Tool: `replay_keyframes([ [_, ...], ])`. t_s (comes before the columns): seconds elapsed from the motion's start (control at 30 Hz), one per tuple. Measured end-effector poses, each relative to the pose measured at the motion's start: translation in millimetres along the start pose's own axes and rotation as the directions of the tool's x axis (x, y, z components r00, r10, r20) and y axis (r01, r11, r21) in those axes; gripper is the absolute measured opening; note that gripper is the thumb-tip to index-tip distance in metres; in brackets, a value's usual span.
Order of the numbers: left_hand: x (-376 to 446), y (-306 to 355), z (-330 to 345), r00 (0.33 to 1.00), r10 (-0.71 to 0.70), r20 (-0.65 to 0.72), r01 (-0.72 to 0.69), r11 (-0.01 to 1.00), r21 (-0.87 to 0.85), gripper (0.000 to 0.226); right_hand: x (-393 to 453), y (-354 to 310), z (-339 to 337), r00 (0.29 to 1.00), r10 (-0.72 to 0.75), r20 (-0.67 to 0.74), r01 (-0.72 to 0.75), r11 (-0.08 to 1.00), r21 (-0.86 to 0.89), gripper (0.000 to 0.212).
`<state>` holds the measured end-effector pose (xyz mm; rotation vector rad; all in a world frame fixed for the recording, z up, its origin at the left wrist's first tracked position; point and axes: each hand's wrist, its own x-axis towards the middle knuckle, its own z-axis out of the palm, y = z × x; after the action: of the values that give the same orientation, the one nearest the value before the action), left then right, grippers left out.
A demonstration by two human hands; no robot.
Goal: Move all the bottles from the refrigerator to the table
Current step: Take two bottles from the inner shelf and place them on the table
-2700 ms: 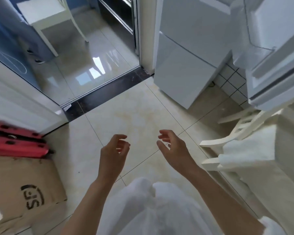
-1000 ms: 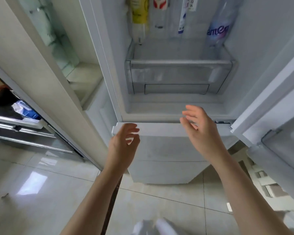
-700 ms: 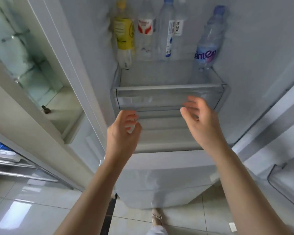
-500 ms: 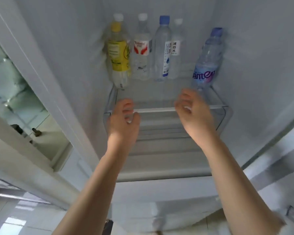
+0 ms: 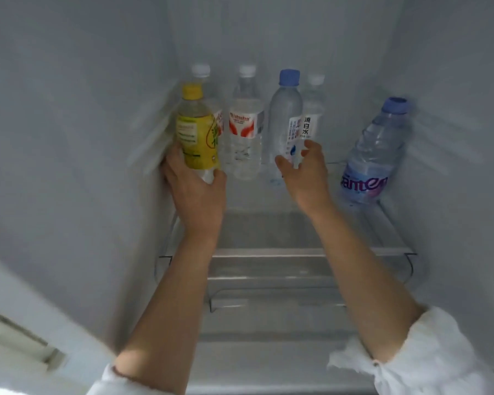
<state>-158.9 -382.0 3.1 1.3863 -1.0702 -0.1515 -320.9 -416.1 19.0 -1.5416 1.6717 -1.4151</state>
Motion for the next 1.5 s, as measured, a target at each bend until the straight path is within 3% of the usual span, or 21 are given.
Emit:
replay_keyframes([
  [0.13,12,-13,15,0.998,-0.056,-0.007,0.056,0.998,-0.032,0.082,15,1,17,1.0,-0.025,-0.009,0.025,0.999,0.022,0.076],
  [0.27,23,-19,26,0.994,-0.111,-0.02,0.109,0.993,-0.054,0.08,21,0,26,0.998,-0.032,-0.05,0.028,0.997,-0.072,0.082],
  [0.53,30,-25,30,0.988,-0.152,-0.038,0.149,0.987,-0.054,0.071,29,6,32,0.988,-0.052,-0.147,0.034,0.992,-0.119,0.076],
  [0.8,21,-15,15,0.976,-0.217,0.034,0.218,0.975,-0.041,0.059,15,6,29,0.99,-0.094,-0.102,0.102,0.991,0.082,0.057],
  [0.93,12,-7,2,0.972,-0.204,0.117,0.214,0.974,-0.076,0.054,2,1,26,0.987,-0.137,-0.087,0.149,0.978,0.149,0.074],
  [1.13,-10,11,-18,0.973,-0.169,0.157,0.191,0.972,-0.138,0.054,-28,-14,9,0.977,-0.19,-0.096,0.204,0.963,0.176,0.065],
  [1.37,-45,39,-64,0.971,-0.157,0.182,0.19,0.965,-0.181,0.055,-101,-39,-36,0.986,-0.12,-0.113,0.141,0.969,0.203,0.056],
  [1.5,-74,51,-99,0.957,-0.159,0.244,0.21,0.957,-0.2,0.052,-159,-43,-57,0.982,-0.101,-0.162,0.122,0.984,0.128,0.053],
])
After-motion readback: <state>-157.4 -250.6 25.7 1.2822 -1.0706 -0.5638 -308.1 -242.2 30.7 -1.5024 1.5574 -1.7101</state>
